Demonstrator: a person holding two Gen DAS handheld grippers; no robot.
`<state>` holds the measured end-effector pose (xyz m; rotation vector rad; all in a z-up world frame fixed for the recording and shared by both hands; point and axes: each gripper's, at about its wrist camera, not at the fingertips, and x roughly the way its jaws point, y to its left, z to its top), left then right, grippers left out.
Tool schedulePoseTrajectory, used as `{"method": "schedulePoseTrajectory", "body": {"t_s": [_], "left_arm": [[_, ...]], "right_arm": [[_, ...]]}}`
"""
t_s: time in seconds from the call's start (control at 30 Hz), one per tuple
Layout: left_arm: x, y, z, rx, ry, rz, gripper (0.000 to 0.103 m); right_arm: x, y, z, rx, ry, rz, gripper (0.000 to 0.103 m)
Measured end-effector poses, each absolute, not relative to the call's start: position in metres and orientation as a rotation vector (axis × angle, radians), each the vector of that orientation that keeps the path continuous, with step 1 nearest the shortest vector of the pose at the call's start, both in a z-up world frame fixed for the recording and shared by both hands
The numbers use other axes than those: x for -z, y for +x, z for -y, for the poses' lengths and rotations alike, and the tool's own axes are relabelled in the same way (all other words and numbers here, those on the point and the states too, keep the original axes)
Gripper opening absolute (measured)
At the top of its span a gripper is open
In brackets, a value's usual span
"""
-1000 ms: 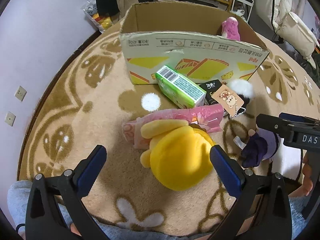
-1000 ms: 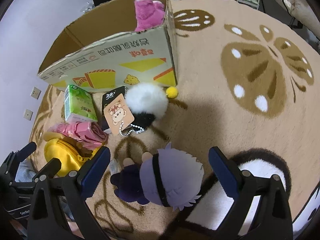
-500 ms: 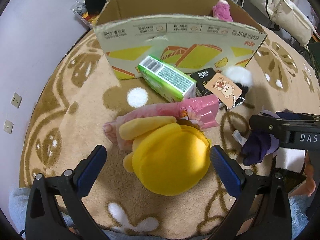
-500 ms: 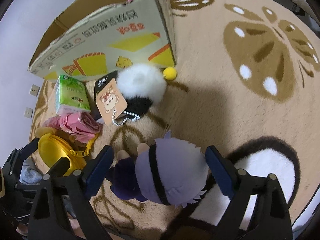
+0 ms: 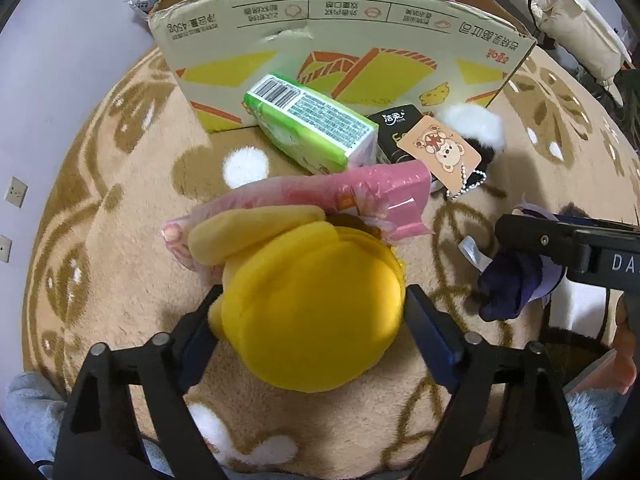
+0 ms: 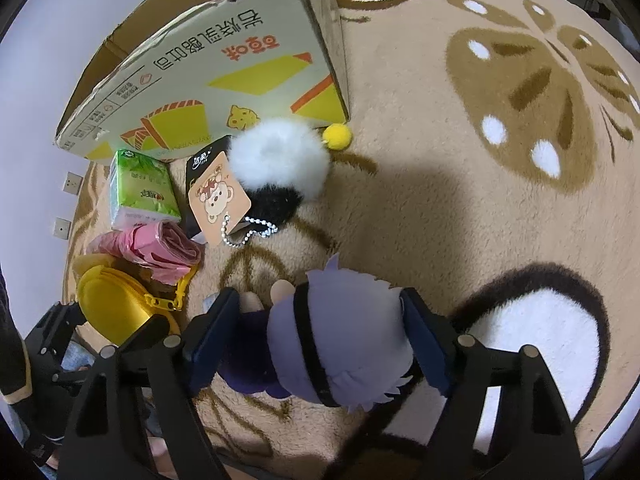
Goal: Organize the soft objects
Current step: 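Grasp the yellow plush with left tool while right tool grasps purple-white doll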
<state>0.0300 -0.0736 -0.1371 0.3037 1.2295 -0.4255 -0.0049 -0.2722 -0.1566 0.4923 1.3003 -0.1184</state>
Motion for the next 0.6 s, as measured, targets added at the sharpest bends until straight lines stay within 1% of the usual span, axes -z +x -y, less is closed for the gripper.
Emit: {"method": "schedulePoseTrajectory", "body": {"t_s": [0.03, 0.17, 0.27, 0.53, 0.6], "left_arm": [[0.138, 0.030, 0.074, 0.429, 0.300, -1.229, 0.080], [0.136, 0.028, 0.073, 0.433, 0.290, -1.207, 0.075], [0.136, 0.029, 0.071, 0.435, 0.262, -1.205, 0.071], [0.128, 0.028, 0.062, 0.393, 0.239, -1.168, 0.071], [0.126, 0.027, 0.060, 0.386, 0.234, -1.160, 0.069]], "right_arm": [[0.156, -0.005, 0.272, 0.116, 0.491, -1.298, 0.084], [0.149, -0.005, 0.267, 0.103, 0.452, -1.288, 0.079], [0.145, -0.004, 0.262, 0.085, 0.415, -1.279, 0.078], [0.139, -0.004, 0.263, 0.067, 0.429, -1.248, 0.078], [0.136, -0.003, 0.264, 0.063, 0.433, -1.231, 0.078]]}}
